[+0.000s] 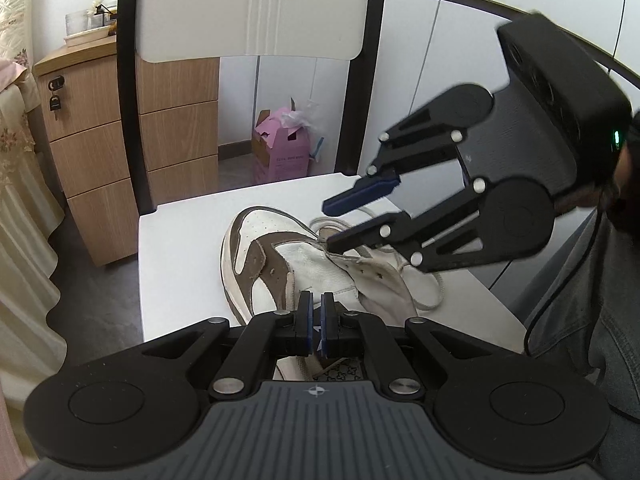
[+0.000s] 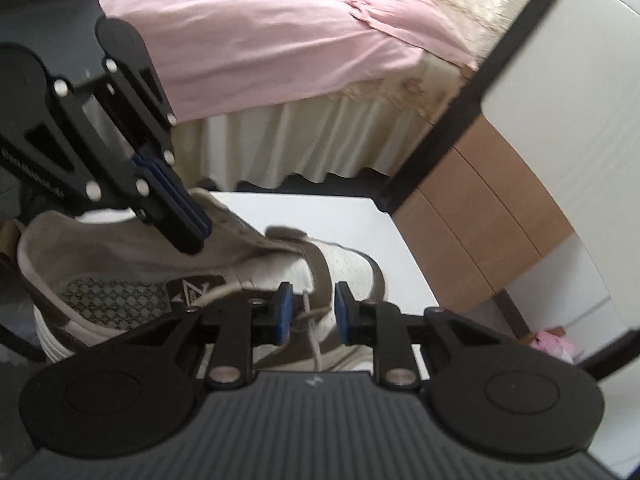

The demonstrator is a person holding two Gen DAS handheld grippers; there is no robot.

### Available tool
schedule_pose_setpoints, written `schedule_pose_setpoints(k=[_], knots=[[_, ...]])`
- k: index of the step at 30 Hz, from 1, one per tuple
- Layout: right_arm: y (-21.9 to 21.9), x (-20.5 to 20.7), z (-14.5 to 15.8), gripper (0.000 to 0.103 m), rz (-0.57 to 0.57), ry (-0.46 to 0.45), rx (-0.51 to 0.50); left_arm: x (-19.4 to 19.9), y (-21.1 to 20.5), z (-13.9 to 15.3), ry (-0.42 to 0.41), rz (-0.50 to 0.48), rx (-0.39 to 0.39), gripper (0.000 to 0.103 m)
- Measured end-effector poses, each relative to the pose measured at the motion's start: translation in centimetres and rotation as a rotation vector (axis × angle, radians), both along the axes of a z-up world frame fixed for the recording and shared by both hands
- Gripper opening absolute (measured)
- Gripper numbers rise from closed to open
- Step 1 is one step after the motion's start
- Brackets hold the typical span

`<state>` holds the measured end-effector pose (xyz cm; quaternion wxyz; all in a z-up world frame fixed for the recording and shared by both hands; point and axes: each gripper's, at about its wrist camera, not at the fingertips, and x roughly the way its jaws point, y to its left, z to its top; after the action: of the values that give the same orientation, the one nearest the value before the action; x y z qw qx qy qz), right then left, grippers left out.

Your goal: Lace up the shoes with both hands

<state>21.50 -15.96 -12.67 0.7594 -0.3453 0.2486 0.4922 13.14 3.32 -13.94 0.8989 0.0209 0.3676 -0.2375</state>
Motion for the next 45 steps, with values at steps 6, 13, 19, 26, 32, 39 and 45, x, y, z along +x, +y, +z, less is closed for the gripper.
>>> schedule_pose_setpoints(k=[6,13,19,26,32,39,45], knots=[[0.4,2.8,0.2,0.012,0.034,0.098,-0.015,0.1,-0.1,0.0,0.003,-0.004,0.004,0.004],[0.1,2.5,-0.6,0.011,0.072,0.09,-0.054,0.1,0.0,-0.1,0.008,-0.007,0.005,0.004],[-0.3,2.5,-1.0,0.011,0.057,0.119,-0.033,0.1,-0.3,-0.1,0.008,-0.014,0.012,0.004],[-0.6,2.4,-1.1,0.002,-0.031,0.169,0.025,0.4,-1.2,-0.6,0.011,-0.022,0.056,0.004],[-1.2,1.8,0.0,0.002,-0.092,0.213,0.143,0.6,-4.0,-1.9,0.01,-0.151,0.151,0.004],[-2.0,1.9,2.2,0.0,-0.163,0.286,0.362,0.5,-4.5,-2.3,0.016,-0.216,0.148,0.004],[-2.4,2.5,2.4,0.005,-0.221,0.279,0.334,0.4,-4.2,-2.1,-0.001,-0.192,0.143,0.004]])
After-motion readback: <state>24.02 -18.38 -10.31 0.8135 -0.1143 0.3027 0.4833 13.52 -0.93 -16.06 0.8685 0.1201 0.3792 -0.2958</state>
